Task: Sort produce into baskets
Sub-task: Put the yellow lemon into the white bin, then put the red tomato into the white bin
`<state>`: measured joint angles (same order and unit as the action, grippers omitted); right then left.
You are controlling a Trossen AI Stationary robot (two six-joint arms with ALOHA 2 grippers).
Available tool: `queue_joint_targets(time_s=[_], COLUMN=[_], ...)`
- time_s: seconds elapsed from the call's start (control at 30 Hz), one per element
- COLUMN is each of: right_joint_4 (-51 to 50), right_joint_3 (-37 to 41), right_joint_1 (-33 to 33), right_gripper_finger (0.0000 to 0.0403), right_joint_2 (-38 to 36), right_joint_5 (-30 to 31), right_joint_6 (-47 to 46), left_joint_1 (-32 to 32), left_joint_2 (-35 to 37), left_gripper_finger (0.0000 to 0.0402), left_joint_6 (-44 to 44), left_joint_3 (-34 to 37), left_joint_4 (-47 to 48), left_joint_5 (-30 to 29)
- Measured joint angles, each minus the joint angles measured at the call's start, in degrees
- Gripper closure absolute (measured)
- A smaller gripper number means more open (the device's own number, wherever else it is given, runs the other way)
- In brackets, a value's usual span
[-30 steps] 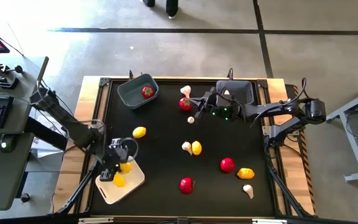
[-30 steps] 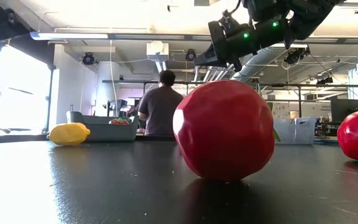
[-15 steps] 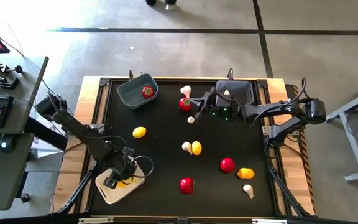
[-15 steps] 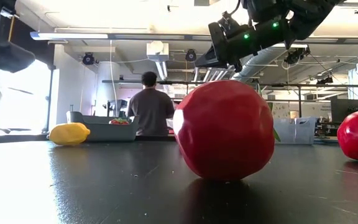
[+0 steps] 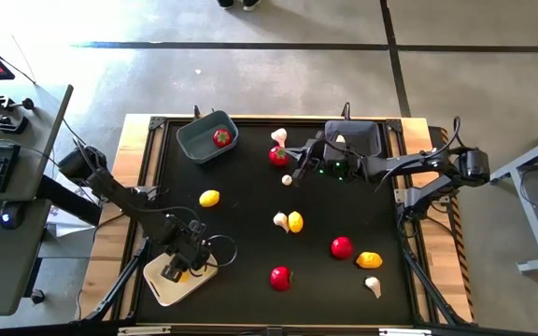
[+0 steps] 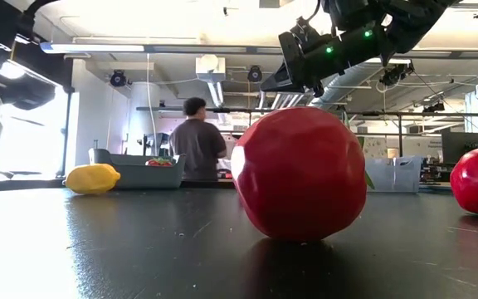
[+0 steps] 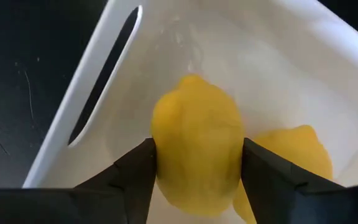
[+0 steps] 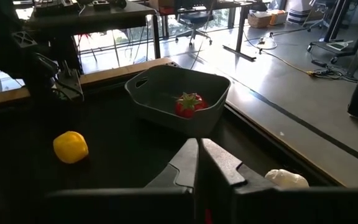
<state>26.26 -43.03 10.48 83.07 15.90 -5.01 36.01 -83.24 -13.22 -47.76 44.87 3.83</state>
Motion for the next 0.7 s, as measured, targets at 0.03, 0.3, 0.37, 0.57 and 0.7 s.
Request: queue_joint_targets(time_s=[0.03,0.3,0.37,0.57,0.7], right_joint_4=[-0.1,-0.1,-0.1,0.0,-0.5], right_joint_3=[0.0,0.0,0.0,0.0,0.0], right_joint_1=[0.0,0.0,0.0,0.0,-0.7], right_gripper_finger=[0.0386,0.0281,0.0252,0.0200,0.0195], right_joint_2=[0.0,0.0,0.0,0.0,-1.3], right_joint_5=[0.0,0.0,0.0,0.0,0.1], right_joint_6=[0.2,1.2,1.2,2.3,4.6], left_joint_1=[0.0,0.0,0.0,0.0,0.0], left_joint_2=[0.0,0.5,1.2,3.3,7.7], left_gripper_finger=[0.0195,0.0154,0.0152,0.0155,0.0189], left_joint_6=[-1.0,-4.0,-5.0,-6.5,-7.8], left_joint_3=[-0.2,-4.8,-5.3,-5.4,-5.4], left_joint_4=[0.5,5.3,5.6,8.6,11.3], left_joint_5=[0.0,-0.6,-1.7,-2.0,-4.5])
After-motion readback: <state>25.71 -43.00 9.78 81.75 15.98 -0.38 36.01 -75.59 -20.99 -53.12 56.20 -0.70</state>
